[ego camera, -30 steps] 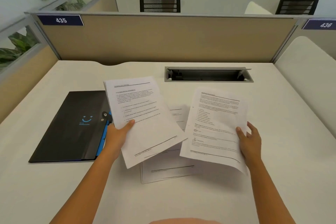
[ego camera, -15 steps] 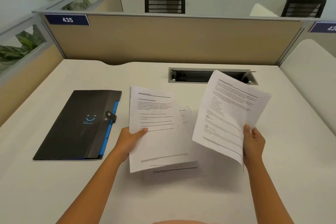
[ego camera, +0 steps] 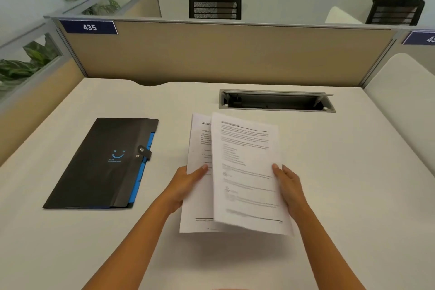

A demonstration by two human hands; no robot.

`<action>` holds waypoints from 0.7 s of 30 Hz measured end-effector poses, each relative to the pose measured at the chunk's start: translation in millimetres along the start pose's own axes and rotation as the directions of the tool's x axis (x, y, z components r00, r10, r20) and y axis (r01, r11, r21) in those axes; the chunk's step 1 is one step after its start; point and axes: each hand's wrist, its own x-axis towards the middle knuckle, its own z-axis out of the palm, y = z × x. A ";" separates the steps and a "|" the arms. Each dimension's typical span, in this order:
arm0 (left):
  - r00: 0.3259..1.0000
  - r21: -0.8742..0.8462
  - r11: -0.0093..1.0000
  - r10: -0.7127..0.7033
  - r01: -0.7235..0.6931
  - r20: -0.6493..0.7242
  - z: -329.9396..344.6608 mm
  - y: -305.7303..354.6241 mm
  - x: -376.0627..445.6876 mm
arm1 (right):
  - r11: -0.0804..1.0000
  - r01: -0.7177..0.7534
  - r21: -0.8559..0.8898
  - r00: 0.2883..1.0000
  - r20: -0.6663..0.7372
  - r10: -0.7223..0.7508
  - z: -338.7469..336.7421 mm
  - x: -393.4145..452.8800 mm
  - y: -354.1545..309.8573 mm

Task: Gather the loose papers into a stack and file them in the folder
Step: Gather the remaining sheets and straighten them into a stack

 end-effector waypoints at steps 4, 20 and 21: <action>0.999 0.028 0.999 -0.037 0.038 -0.019 9.7 4.8 -0.6 | 0.999 0.017 -0.028 0.995 0.097 -0.014 10.4 -2.8 0.6; 0.976 0.019 0.980 0.197 -0.196 -0.097 18.0 25.1 4.0 | 0.971 0.237 -0.020 0.956 0.185 -0.230 33.1 -9.8 -45.1; 0.970 0.013 0.975 0.222 -0.222 -0.095 17.7 28.8 3.7 | 0.959 0.283 -0.005 0.946 0.166 -0.279 34.7 -10.8 -49.8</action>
